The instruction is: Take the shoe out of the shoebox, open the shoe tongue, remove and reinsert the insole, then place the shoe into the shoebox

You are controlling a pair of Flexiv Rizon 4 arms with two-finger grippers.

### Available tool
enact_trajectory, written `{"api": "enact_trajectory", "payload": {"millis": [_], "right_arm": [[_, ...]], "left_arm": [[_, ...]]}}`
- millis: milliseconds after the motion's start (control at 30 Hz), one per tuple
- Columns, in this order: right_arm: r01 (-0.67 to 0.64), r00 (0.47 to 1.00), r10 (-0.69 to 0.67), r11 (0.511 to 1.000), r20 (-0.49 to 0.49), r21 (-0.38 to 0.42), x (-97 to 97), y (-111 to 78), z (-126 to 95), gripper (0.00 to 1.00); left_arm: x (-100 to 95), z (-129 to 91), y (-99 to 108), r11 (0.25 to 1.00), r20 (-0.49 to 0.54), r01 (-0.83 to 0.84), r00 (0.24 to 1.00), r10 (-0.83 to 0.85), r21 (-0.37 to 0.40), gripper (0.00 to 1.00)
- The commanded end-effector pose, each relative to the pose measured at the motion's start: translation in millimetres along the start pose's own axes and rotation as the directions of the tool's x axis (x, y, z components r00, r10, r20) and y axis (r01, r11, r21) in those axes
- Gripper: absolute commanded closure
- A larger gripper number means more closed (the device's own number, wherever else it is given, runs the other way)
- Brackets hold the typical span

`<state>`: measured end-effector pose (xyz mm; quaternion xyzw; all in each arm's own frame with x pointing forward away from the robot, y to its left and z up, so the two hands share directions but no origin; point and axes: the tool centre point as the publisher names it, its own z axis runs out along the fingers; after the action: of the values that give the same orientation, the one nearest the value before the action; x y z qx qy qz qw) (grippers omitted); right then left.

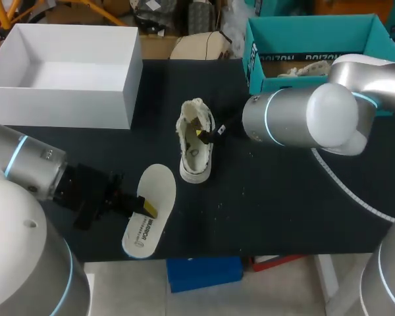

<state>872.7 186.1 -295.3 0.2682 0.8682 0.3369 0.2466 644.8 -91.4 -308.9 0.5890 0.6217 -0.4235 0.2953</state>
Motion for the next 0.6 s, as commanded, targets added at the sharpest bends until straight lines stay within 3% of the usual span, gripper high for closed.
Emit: {"api": "enact_trajectory", "payload": {"millis": [33,267,600], "right_arm": [[-0.011,1.0,0.011,0.999,-0.015,0.032,2.5,-6.5,-52.9,0.0],[-0.032,0.999,0.032,0.997,0.011,0.074,10.7,-22.4,-95.3,0.0],[-0.065,0.997,0.067,0.995,-0.026,0.07,21.7,-34.1,-127.9,0.0]], "left_arm": [[0.3,1.0,-0.9,1.0,-0.001,-0.002,1.0,0.002,-0.004,1.0],[0.3,1.0,-0.9,1.0,-0.001,-0.002,1.0,0.002,-0.004,1.0],[0.3,1.0,-0.9,1.0,-0.001,-0.002,1.0,0.002,-0.004,1.0]]}}
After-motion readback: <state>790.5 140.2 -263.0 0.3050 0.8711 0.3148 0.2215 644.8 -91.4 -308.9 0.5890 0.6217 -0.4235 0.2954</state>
